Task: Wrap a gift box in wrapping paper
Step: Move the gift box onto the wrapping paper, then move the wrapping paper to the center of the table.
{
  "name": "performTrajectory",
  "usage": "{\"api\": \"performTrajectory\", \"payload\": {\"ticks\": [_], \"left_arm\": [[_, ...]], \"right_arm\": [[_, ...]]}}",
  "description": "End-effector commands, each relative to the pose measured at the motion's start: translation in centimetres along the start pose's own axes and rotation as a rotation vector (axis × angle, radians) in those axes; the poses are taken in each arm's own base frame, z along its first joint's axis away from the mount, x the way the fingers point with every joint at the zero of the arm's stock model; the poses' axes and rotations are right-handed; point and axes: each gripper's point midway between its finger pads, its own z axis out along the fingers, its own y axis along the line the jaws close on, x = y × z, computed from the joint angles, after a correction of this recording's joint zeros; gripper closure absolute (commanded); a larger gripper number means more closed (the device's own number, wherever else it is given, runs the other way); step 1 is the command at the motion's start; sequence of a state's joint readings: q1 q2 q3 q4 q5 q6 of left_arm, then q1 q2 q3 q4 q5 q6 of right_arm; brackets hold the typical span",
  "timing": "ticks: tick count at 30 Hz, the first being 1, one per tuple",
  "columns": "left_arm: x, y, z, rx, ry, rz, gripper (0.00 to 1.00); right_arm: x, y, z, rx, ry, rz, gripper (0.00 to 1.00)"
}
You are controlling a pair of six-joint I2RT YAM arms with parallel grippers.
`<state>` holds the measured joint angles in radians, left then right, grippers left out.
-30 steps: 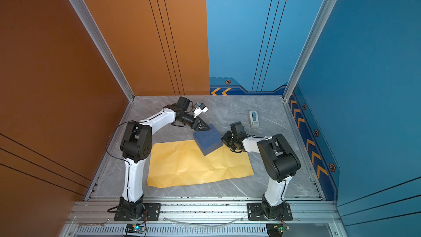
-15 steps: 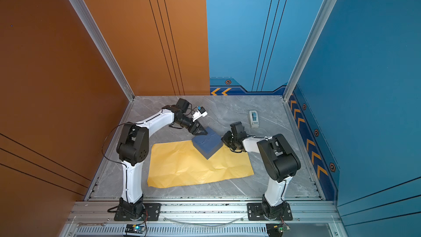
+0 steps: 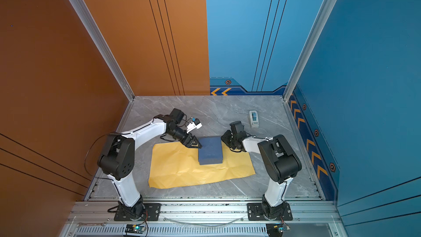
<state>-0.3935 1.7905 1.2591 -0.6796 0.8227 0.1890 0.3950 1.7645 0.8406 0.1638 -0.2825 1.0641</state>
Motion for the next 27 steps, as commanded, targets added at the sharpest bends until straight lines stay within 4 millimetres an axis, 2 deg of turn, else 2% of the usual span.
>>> {"api": "performTrajectory", "payload": {"ticks": [1, 4, 6, 9, 12, 16, 19, 22, 27], "left_arm": [[-0.2, 1.8, -3.0, -0.113, -0.129, -0.167, 0.28], [0.9, 3.4, -5.3, -0.238, -0.232, -0.304, 0.28], [3.6, 4.8, -5.7, -0.333, -0.258, -0.422, 0.27], [7.3, 6.4, -6.0, -0.426, -0.307, -0.585, 0.27], [10.0, 7.4, -5.4, -0.455, -0.325, -0.669, 0.27], [11.8, 8.6, -5.1, -0.511, -0.306, -0.705, 0.27], [12.6, 9.4, -4.6, -0.529, -0.279, -0.717, 0.28], [13.3, 10.3, -4.0, -0.545, -0.251, -0.728, 0.27], [13.9, 11.3, -3.2, -0.555, -0.224, -0.73, 0.27]], "right_arm": [[-0.6, 0.4, -2.0, 0.05, -0.037, -0.067, 0.53], [-1.6, 1.0, -4.7, 0.07, -0.071, -0.124, 0.45], [-1.8, -0.1, -6.4, 0.116, -0.065, -0.145, 0.42], [-1.6, -3.9, -9.0, 0.227, -0.007, -0.164, 0.37], [-1.0, -7.9, -10.6, 0.289, 0.079, -0.146, 0.34], [-1.2, -11.5, -12.4, 0.345, 0.133, -0.116, 0.33], [-0.9, -13.3, -13.0, 0.374, 0.18, -0.075, 0.33], [0.3, -14.1, -12.5, 0.364, 0.256, -0.058, 0.33], [1.7, -13.0, -10.4, 0.232, 0.375, -0.059, 0.34]]}}
